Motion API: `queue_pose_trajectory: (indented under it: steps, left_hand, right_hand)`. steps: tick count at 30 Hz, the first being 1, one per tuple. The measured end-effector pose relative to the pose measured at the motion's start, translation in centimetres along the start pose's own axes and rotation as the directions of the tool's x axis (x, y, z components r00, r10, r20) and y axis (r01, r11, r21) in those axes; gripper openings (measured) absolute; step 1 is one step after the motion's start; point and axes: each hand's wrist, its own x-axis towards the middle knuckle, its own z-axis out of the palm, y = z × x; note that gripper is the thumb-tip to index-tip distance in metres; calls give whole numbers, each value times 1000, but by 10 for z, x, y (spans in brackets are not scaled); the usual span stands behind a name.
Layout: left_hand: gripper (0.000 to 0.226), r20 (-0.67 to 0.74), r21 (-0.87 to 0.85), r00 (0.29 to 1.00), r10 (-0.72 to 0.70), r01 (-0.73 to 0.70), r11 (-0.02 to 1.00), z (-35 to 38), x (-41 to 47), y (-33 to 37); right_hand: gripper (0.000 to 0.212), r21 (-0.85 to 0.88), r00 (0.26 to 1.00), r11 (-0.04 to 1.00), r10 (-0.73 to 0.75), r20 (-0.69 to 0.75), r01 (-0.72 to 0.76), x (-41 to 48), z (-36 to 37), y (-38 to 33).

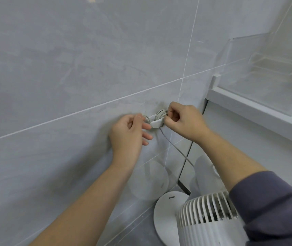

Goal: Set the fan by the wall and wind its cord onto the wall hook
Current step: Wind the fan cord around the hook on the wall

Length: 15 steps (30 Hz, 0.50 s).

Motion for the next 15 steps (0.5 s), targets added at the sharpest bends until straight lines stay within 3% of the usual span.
queue_pose_trajectory:
  steps: [7,15]
  left_hand:
    - [20,0,64,996,94,-94,994,-7,0,8]
    - [6,64,36,988,140,-143,989,-7,0,6]
  right_hand:
    - [40,-82,990,987,-138,-34,135,3,3,-17]
    - [17,31,967,968,-248,-52,250,3,6,-28]
